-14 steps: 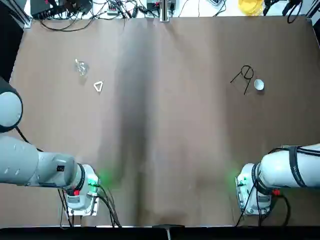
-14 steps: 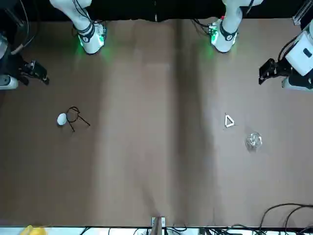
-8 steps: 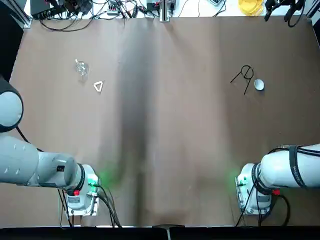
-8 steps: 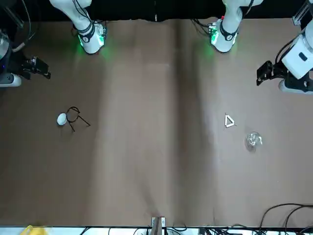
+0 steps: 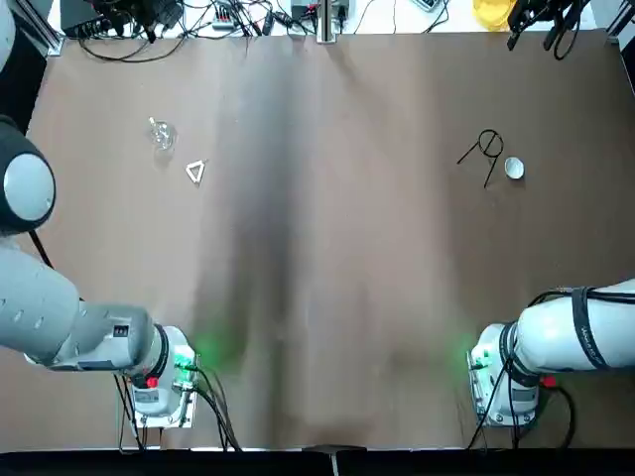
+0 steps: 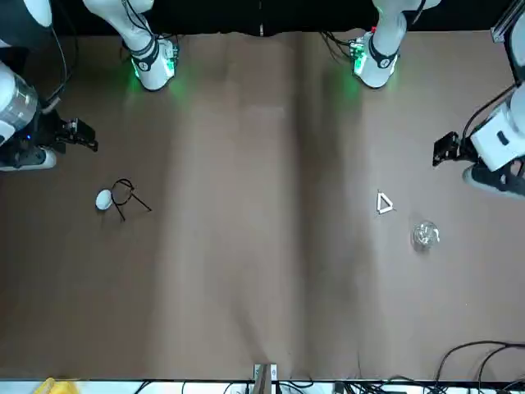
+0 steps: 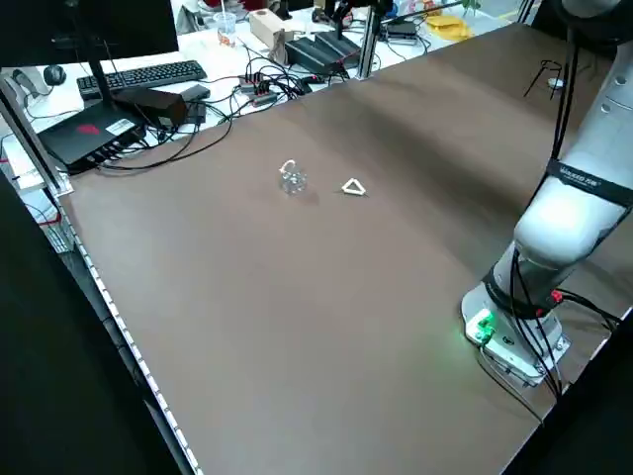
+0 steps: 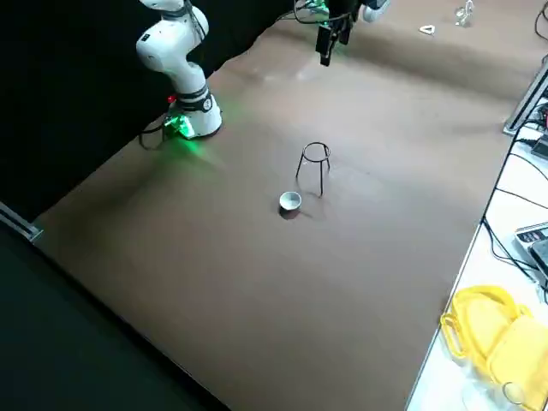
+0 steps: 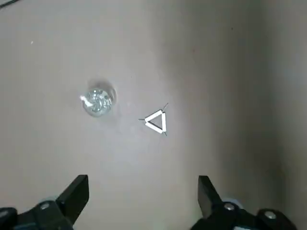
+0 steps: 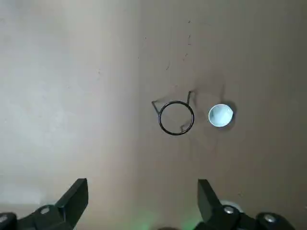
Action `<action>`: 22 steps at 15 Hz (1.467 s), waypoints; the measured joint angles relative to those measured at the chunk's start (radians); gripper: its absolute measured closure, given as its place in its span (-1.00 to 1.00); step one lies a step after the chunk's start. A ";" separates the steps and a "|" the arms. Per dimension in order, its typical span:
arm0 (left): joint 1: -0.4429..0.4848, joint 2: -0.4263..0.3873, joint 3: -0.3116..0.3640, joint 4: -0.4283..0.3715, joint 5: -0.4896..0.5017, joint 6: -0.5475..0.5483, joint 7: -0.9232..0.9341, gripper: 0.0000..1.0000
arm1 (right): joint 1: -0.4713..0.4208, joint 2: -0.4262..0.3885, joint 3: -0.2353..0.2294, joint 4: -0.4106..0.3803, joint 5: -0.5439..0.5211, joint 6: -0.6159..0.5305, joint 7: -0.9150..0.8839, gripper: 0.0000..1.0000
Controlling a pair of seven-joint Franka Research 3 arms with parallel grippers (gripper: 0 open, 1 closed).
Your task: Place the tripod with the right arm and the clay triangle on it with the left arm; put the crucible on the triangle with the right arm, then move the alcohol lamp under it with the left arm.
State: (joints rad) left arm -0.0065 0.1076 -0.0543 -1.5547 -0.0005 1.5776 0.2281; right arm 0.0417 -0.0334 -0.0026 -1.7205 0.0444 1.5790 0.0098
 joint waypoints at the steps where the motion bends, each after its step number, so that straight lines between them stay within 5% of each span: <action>1: 0.008 0.015 0.000 0.000 0.000 0.012 0.046 -1.00 | 0.000 0.001 0.000 -0.008 0.000 0.009 0.000 -1.00; 6: 0.067 0.068 0.001 0.000 0.000 0.047 0.223 -1.00 | 0.000 0.005 0.000 -0.070 0.000 0.077 0.000 -0.98; 13: 0.053 0.090 -0.003 0.000 -0.002 0.054 0.218 -1.00 | 0.010 0.069 0.002 -0.087 0.000 0.138 0.000 -0.91; 18: 0.050 0.111 -0.003 -0.014 -0.002 0.072 0.211 -1.00 | 0.010 0.149 0.001 -0.106 0.000 0.217 -0.001 -0.74; 22: 0.045 0.123 -0.009 -0.119 -0.002 0.199 0.146 -1.00 | 0.007 0.188 -0.001 -0.185 0.000 0.345 -0.027 -0.44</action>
State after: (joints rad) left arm 0.0390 0.2307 -0.0634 -1.6738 -0.0024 1.7767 0.3741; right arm 0.0483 0.1542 -0.0039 -1.9059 0.0445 1.9245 -0.0168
